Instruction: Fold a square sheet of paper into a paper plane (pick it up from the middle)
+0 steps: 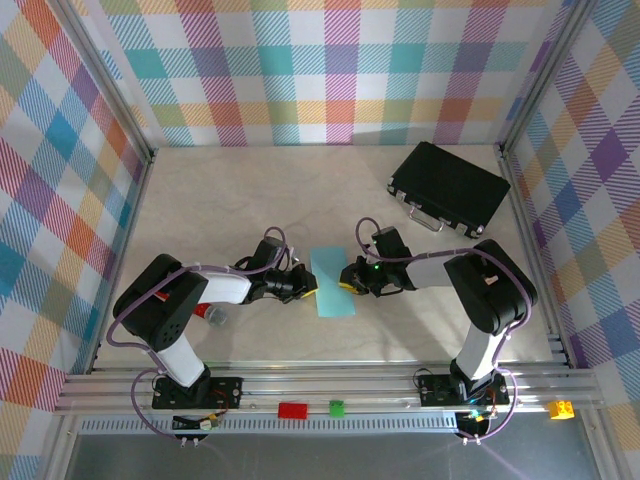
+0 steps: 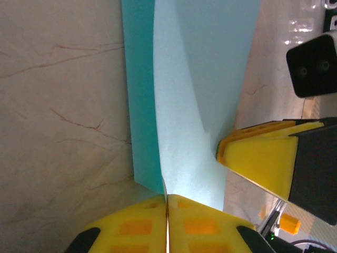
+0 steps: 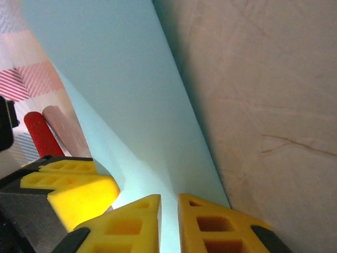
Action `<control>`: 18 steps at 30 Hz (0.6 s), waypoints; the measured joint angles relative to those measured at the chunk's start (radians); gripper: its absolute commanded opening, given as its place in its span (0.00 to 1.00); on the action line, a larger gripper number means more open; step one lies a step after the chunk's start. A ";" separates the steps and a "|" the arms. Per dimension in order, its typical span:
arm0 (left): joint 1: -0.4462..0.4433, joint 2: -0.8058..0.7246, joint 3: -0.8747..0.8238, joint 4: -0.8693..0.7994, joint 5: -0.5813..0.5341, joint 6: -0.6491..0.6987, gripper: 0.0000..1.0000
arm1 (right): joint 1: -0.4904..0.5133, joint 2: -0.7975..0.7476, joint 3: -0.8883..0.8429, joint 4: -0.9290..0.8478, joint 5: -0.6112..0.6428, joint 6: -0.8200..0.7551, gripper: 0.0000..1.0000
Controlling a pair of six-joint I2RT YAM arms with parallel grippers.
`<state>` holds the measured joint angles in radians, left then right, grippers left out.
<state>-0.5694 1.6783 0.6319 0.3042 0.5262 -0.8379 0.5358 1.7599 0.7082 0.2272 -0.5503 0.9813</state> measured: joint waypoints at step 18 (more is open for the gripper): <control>0.000 -0.054 0.001 0.010 0.024 -0.060 0.00 | 0.107 -0.516 -0.106 -0.066 0.208 -0.379 0.56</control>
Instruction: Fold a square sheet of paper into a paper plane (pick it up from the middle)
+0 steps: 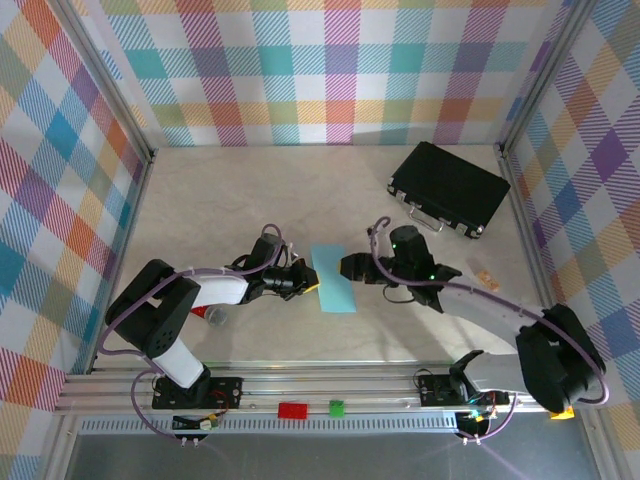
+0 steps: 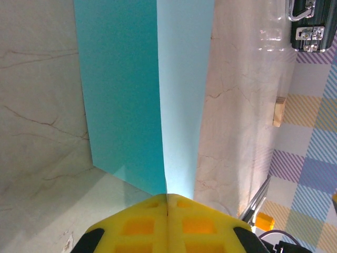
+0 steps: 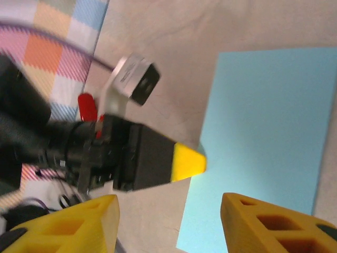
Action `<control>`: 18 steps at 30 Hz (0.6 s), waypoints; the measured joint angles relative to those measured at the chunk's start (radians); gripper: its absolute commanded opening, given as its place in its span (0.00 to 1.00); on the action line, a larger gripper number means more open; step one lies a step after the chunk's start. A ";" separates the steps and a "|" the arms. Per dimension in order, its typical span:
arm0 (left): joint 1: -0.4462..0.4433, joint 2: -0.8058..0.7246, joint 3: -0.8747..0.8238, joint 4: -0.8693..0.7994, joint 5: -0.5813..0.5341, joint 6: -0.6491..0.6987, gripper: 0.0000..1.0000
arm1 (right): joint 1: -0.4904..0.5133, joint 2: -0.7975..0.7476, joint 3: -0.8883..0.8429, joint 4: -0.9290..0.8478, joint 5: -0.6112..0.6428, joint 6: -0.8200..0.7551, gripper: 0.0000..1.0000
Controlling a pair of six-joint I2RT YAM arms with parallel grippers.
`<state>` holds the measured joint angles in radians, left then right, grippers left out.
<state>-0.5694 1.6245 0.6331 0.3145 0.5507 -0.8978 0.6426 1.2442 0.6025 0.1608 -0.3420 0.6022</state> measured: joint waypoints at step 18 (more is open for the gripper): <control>0.000 -0.005 0.008 -0.001 0.018 -0.008 0.00 | 0.555 0.251 -0.042 0.102 0.750 -0.751 0.58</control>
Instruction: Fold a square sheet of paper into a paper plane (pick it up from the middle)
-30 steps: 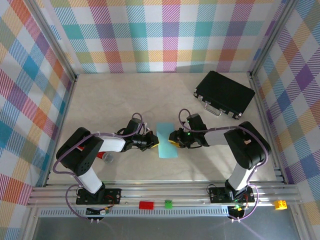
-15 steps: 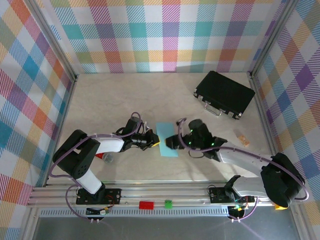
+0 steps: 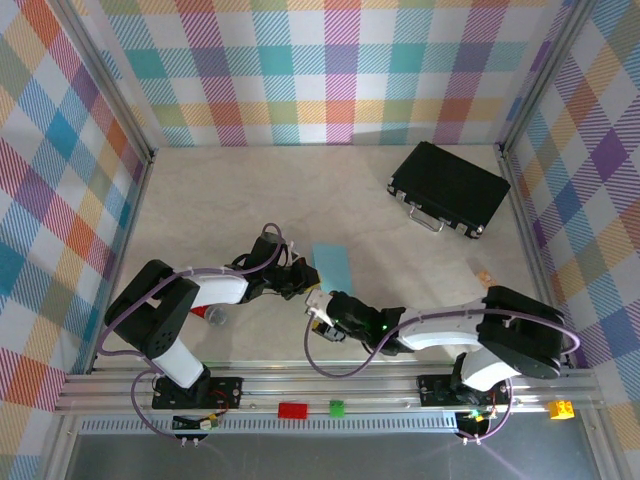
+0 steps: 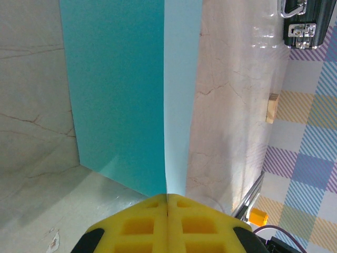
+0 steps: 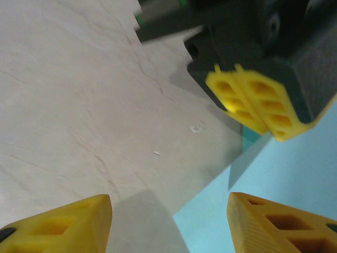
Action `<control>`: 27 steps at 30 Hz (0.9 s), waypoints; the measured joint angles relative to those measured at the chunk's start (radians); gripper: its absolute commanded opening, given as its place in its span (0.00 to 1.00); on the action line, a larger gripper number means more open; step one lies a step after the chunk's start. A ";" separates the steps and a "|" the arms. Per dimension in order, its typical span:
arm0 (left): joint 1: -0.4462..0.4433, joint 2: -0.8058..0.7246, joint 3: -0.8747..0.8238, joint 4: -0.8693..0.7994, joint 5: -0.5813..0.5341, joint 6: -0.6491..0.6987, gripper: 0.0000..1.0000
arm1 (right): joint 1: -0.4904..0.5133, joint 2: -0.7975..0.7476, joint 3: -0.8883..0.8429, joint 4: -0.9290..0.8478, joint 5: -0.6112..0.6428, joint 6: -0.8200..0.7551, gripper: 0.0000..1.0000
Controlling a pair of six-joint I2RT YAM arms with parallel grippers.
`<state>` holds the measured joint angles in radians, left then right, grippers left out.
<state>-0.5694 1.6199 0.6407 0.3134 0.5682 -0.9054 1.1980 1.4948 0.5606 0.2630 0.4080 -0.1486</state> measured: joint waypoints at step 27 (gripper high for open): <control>0.000 0.000 0.000 0.000 0.000 0.000 0.00 | 0.007 -0.011 -0.049 0.095 0.116 -0.042 0.17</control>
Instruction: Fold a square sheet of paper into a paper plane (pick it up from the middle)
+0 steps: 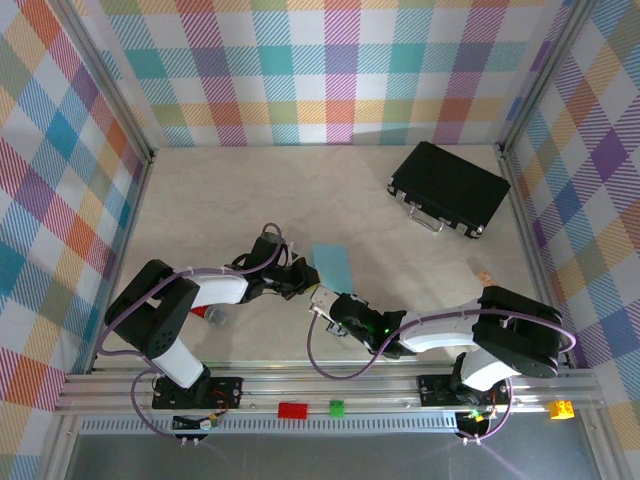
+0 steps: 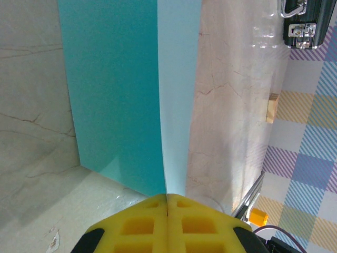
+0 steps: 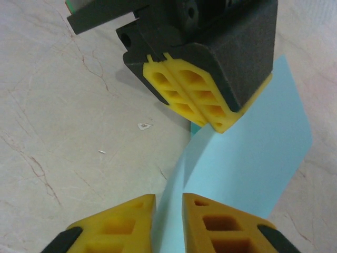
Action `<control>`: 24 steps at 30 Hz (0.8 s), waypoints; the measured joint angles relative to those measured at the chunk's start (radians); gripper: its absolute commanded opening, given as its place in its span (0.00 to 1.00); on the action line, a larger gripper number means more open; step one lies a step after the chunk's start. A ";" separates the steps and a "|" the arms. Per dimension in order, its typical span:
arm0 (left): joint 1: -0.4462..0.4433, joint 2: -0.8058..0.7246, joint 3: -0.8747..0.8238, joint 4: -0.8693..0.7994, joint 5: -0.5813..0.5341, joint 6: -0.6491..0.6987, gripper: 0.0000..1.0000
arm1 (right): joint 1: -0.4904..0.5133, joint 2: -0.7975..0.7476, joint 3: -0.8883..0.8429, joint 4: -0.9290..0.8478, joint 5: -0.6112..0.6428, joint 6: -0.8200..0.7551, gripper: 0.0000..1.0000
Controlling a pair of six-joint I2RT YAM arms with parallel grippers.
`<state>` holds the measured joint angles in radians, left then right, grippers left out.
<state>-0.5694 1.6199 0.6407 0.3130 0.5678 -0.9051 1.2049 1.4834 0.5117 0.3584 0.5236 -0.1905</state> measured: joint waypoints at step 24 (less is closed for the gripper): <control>0.007 -0.055 0.000 -0.099 -0.062 0.028 0.44 | -0.066 -0.028 0.000 -0.025 -0.157 0.161 0.00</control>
<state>-0.5621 1.5654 0.6407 0.2138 0.5060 -0.8768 1.1393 1.4555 0.5114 0.3332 0.3664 -0.0292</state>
